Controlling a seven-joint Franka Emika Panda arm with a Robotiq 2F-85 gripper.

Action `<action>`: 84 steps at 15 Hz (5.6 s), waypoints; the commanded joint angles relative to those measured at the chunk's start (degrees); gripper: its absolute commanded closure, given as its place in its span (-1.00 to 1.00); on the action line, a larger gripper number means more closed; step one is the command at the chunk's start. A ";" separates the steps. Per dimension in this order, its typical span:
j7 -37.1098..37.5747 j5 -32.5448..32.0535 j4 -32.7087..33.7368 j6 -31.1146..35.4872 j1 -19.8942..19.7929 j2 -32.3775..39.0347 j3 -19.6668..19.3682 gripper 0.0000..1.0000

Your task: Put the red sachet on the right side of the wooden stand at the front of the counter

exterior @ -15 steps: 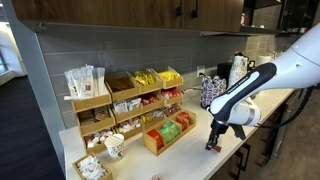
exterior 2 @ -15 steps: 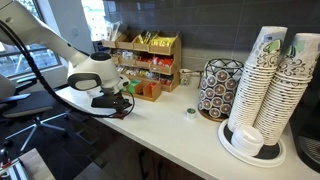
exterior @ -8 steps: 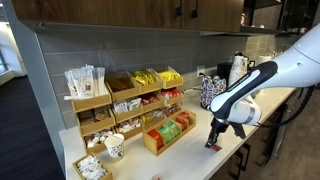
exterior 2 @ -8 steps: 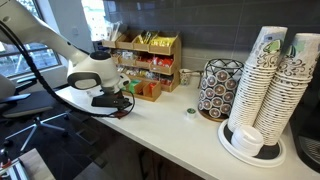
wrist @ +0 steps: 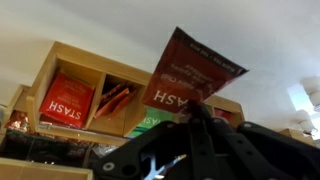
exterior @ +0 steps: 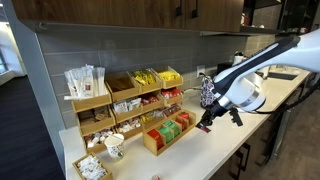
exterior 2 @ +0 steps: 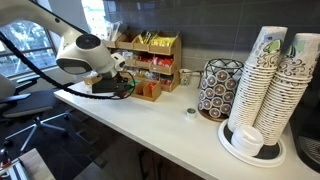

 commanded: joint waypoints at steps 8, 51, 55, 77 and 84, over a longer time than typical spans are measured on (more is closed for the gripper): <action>-7.93 8.85 2.13 0.83 1.80 0.23 -1.14 1.00; -70.33 66.91 24.22 -17.14 -5.20 26.29 -5.37 1.00; -70.33 66.82 24.99 -17.26 -3.07 27.25 -7.39 1.00; -67.91 62.88 20.36 -14.96 -5.19 23.77 -4.56 -1.00; -56.10 48.44 14.33 -6.71 -6.13 14.92 -1.73 -1.00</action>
